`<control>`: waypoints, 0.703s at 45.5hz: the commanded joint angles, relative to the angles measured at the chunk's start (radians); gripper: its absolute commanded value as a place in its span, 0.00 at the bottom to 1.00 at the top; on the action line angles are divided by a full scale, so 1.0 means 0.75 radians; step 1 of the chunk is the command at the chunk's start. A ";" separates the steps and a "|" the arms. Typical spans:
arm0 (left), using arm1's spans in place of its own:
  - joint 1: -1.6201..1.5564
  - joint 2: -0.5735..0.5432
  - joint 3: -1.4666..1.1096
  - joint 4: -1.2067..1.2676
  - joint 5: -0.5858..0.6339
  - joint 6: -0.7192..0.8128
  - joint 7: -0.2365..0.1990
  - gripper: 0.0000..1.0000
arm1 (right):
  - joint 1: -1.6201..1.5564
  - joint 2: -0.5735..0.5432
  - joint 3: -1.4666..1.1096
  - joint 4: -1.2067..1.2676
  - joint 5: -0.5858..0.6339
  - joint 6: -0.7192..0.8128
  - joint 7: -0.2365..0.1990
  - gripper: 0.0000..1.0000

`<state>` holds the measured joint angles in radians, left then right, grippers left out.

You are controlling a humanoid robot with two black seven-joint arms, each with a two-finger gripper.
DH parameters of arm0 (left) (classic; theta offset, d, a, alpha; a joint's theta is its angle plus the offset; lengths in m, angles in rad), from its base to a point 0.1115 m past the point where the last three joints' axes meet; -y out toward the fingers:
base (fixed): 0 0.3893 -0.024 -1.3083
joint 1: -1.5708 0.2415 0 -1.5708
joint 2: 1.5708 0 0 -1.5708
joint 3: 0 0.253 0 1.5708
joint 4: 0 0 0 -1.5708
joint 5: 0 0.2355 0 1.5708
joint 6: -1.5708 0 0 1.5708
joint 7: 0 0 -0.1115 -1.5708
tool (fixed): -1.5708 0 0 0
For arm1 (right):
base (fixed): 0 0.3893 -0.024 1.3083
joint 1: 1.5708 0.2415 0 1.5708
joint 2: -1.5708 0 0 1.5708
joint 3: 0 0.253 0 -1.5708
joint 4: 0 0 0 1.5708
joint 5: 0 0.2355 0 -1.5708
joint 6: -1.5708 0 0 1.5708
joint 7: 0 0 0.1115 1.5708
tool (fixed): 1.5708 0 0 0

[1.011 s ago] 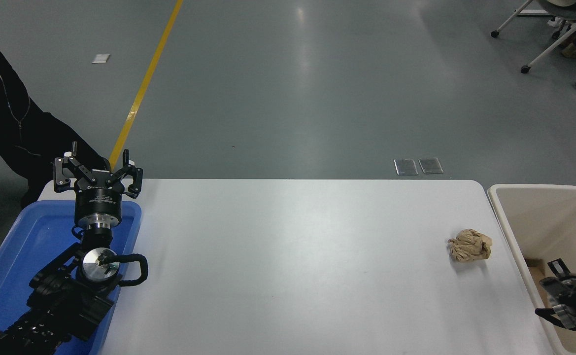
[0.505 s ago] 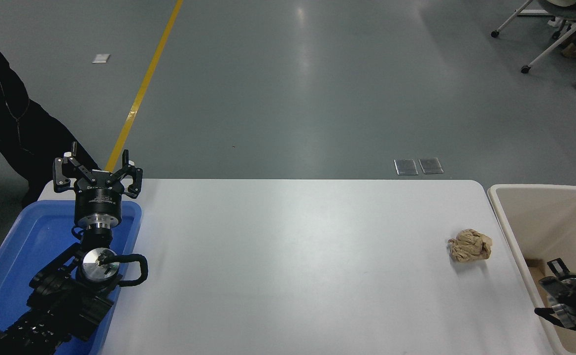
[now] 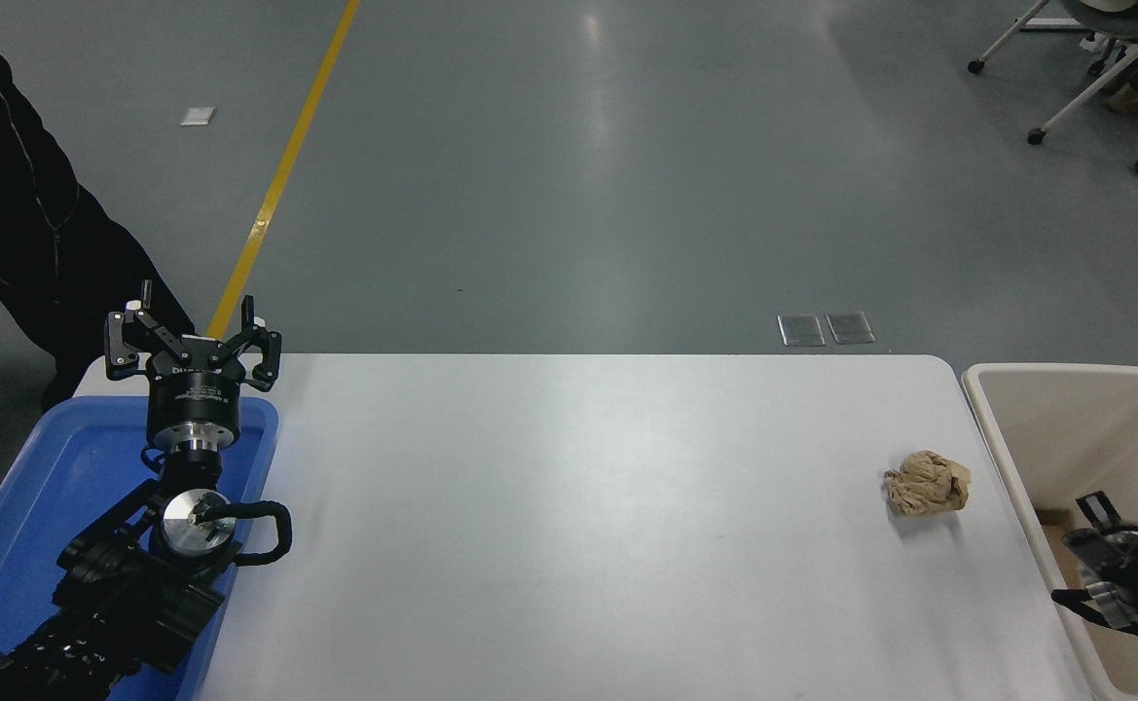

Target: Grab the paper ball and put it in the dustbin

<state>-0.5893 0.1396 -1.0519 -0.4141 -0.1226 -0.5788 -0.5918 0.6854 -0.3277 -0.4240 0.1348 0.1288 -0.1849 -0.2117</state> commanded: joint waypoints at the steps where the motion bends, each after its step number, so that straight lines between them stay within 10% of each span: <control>1: 0.000 0.000 0.002 0.000 0.000 -0.001 0.002 0.99 | 0.262 -0.195 -0.024 0.341 -0.010 0.015 -0.006 1.00; 32: 0.000 0.000 0.002 -0.002 0.002 -0.001 0.002 0.99 | 1.831 -0.209 -1.001 1.544 -0.010 0.829 -0.002 1.00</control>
<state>-0.5888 0.1385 -1.0508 -0.4154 -0.1213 -0.5801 -0.5903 1.6723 -0.5084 -1.0471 1.0138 0.1260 0.1859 -0.2134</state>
